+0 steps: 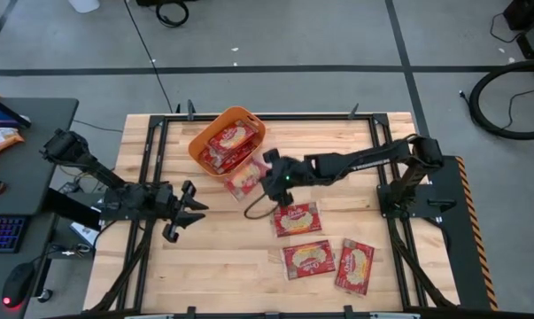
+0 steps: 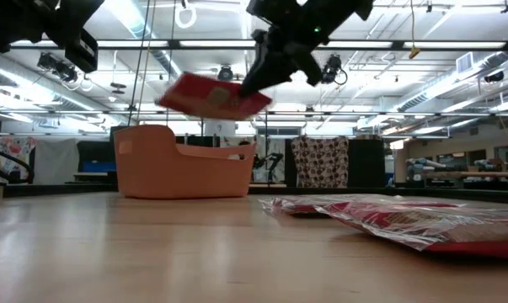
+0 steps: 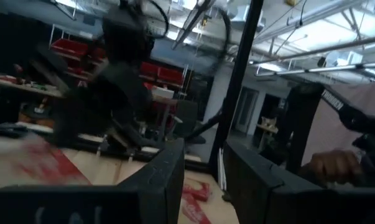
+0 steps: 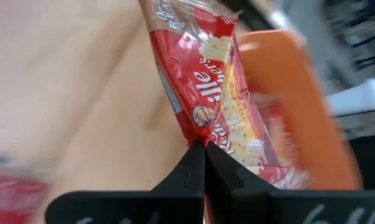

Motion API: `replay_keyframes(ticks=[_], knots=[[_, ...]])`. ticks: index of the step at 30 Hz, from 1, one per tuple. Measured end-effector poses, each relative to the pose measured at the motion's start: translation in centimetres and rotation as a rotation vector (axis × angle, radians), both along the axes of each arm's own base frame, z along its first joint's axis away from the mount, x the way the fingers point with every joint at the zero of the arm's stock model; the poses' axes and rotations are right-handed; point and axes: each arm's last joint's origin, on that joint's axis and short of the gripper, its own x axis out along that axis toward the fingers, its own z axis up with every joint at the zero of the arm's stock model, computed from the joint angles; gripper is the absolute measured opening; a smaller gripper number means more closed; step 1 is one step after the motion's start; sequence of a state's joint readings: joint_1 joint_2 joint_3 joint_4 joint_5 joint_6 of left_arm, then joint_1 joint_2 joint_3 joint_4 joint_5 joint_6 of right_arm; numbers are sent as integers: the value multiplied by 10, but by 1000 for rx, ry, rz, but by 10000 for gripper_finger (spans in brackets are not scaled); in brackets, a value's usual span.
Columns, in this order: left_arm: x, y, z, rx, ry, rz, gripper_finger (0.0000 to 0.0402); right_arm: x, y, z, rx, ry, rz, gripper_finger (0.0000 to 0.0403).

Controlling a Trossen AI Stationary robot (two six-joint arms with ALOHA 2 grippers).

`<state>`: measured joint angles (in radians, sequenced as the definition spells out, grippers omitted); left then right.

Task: Sort popcorn bags into baskets
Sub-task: Put the red popcorn bag into the orange bin

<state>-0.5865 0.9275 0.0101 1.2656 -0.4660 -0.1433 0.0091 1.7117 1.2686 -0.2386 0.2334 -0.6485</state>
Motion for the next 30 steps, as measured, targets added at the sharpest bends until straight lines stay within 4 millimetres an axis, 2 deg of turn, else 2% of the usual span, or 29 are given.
replay_keyframes(ticks=[6, 10, 14, 16, 19, 23, 27, 30], knots=[[1, -1, -2, 17, 23, -10, 117, 12, -32, 10, -102, -151, 28, 2], [1, -2, -4, 11, 30, -48, 117, 13, -66, 2, -53, -153, 118, 2], [1, -2, -2, 9, 20, -48, 117, 20, -101, -11, -50, -142, 63, 2], [0, -1, -1, 5, 13, -45, 117, 30, -114, -19, -34, -116, 52, 2], [0, 0, 0, 14, 11, -57, 117, 49, -129, -28, -41, -75, 58, 2], [0, 2, 0, 16, 21, -48, 117, 76, -151, -26, -33, -112, 7, 7], [5, 3, 5, 20, 26, -11, 117, 88, -169, -34, 39, -83, -58, 34], [15, 1, 12, 53, 82, 24, 117, 91, -173, -35, 51, -58, -67, 60]])
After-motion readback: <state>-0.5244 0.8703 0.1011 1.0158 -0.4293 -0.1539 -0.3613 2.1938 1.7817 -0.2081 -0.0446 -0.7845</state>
